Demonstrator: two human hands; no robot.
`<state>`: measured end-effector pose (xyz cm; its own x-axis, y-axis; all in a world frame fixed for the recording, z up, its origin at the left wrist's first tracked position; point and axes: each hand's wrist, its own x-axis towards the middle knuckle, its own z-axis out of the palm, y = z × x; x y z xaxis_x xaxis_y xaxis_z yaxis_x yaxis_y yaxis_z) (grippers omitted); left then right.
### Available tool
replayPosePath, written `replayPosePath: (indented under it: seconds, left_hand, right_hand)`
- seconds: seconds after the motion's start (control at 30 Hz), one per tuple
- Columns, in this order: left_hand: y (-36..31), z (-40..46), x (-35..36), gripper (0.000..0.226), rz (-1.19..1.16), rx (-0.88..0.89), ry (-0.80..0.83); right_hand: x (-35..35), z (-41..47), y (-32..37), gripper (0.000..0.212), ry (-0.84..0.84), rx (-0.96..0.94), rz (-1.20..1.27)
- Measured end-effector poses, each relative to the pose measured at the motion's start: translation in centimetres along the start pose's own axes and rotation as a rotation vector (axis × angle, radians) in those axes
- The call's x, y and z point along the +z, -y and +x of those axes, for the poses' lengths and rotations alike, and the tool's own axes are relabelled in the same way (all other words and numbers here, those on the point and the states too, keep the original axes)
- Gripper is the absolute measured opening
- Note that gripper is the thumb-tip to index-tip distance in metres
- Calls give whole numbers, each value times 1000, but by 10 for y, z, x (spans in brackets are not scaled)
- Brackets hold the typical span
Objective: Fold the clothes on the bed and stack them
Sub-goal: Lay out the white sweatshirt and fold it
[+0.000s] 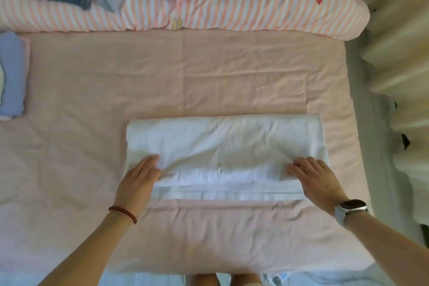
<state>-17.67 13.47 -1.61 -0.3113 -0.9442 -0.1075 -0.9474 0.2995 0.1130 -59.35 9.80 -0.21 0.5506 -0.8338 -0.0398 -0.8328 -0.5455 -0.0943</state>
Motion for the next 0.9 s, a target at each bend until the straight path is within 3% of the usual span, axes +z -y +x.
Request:
replayPosePath:
  seconds: [0.07,0.37,0.53,0.57,0.63,0.73,0.9]
  left_hand:
    - [-6,-11,8,49,-20,-57,79]
    - [1,-32,14,47,-95,-80,219]
    - [7,-28,24,28,19,-229,658]
    - [5,-25,25,24,1,-283,645]
    - [-10,-15,23,18,-25,-330,465]
    - [-50,5,20,38,-85,-249,181]
    - [-117,35,43,59,-75,-151,169]
  right_hand:
    - [9,-12,9,41,21,71,23]
    - [26,-45,30,52,118,275,67]
    - [28,-54,33,38,592,489,-14]
    - [27,-55,34,33,586,545,-22]
    - [23,-48,39,23,436,617,-19]
    - [21,-20,55,40,175,548,17]
    - [51,28,90,53,199,249,44]
